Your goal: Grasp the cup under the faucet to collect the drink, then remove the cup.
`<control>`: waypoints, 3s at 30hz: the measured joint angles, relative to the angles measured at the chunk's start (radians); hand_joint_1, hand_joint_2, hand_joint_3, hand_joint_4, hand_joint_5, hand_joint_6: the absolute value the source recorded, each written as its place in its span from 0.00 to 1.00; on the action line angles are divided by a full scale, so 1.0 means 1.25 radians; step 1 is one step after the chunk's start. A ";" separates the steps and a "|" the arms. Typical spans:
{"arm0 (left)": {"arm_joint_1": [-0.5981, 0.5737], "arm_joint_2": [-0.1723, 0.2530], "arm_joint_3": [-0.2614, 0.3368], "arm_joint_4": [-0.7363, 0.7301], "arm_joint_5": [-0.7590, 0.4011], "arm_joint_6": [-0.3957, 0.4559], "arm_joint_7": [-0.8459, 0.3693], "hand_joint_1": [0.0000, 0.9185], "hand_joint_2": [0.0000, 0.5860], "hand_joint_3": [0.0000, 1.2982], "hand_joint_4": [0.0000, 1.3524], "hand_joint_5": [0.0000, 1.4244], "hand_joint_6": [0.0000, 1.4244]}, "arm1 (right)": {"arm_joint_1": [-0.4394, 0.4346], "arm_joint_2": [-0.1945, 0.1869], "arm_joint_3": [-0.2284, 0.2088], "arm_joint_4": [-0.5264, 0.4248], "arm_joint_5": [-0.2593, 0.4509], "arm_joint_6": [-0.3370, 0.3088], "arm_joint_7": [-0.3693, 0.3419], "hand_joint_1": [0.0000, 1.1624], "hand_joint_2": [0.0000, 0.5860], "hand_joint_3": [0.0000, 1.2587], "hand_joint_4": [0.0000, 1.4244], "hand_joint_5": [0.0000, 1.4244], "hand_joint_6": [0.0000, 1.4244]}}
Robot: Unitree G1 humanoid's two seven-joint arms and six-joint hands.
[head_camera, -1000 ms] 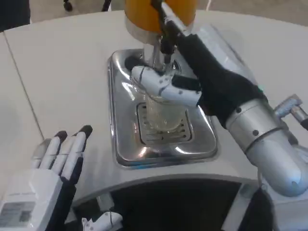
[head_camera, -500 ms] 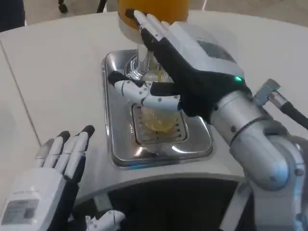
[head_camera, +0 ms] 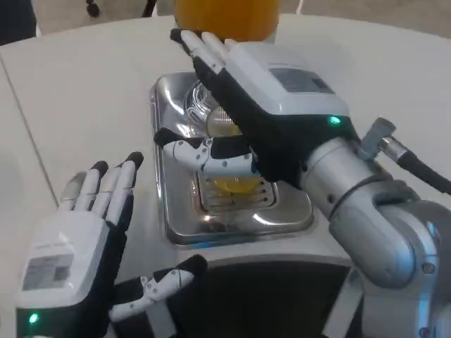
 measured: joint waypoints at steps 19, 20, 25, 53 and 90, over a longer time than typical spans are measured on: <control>-0.109 -0.035 -0.066 0.070 -0.007 0.032 -0.001 0.18 0.15 0.00 0.00 0.00 0.02 | 0.225 0.159 -0.194 -0.061 0.098 -0.063 -0.237 0.44 0.64 0.01 0.00 0.00 0.00; -0.111 -0.035 -0.068 0.077 -0.007 0.033 -0.001 0.18 0.15 0.00 0.00 0.00 0.02 | 0.243 0.160 -0.202 -0.065 0.112 -0.071 -0.250 0.44 0.64 0.00 0.00 0.00 0.00; -0.131 -0.034 -0.084 0.100 -0.003 0.033 0.002 0.13 0.15 0.00 0.00 0.00 0.02 | 0.315 0.168 -0.215 -0.096 0.130 -0.125 -0.335 0.44 0.64 0.00 0.00 0.00 0.00; -0.398 -0.121 -0.170 0.375 -0.062 0.069 0.057 0.19 0.09 0.00 0.00 0.02 0.05 | 0.720 0.017 -0.333 -0.351 -0.025 -0.373 -0.134 0.50 0.64 0.00 0.00 0.00 0.02; -0.603 -0.226 -0.203 0.673 -0.218 0.044 0.175 0.32 0.10 0.00 0.00 0.12 0.14 | 0.699 0.064 -0.442 -0.333 0.036 -0.389 -0.036 0.49 0.59 0.00 0.00 0.00 0.03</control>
